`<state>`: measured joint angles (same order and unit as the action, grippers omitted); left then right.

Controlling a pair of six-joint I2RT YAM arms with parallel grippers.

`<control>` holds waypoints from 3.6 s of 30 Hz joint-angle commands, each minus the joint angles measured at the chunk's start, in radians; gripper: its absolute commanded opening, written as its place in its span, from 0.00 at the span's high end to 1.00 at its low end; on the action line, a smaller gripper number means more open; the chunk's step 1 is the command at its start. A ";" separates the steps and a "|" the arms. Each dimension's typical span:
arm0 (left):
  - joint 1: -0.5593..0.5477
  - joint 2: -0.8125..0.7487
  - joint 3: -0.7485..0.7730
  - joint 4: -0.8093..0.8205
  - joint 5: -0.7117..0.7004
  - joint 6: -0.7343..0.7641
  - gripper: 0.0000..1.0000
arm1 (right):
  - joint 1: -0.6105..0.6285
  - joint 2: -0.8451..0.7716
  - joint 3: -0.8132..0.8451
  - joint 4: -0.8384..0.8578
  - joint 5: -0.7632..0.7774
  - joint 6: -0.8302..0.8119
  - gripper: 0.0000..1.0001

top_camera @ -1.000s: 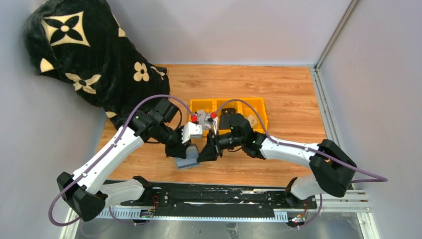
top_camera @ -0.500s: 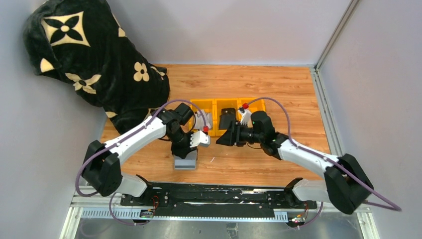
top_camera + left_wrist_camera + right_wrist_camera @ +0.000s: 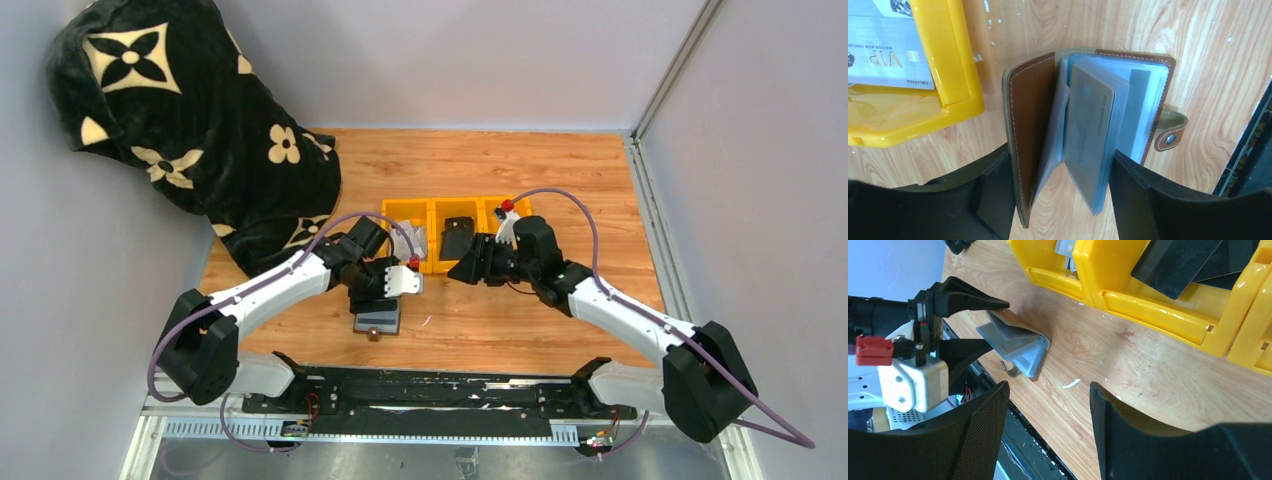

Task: Take the credit cards out of the card holder
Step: Close the card holder at the center of the board, then reset both arms

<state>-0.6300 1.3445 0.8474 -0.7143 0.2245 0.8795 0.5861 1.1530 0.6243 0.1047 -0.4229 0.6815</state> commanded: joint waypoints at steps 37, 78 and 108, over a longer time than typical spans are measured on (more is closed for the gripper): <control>-0.042 -0.138 0.027 -0.093 0.104 -0.166 0.01 | -0.085 -0.194 0.083 -0.211 0.272 -0.188 0.28; 0.714 0.001 -0.738 1.954 -0.004 -0.865 0.00 | -0.443 0.016 -0.517 0.894 1.180 -0.598 0.09; 0.641 0.031 -0.650 1.793 -0.142 -0.829 0.00 | -0.503 0.249 -0.403 0.927 0.782 -0.754 0.05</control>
<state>0.0216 1.3788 0.1879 1.0828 0.1158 0.0288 0.0956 1.4044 0.2211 1.0286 0.3649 -0.0757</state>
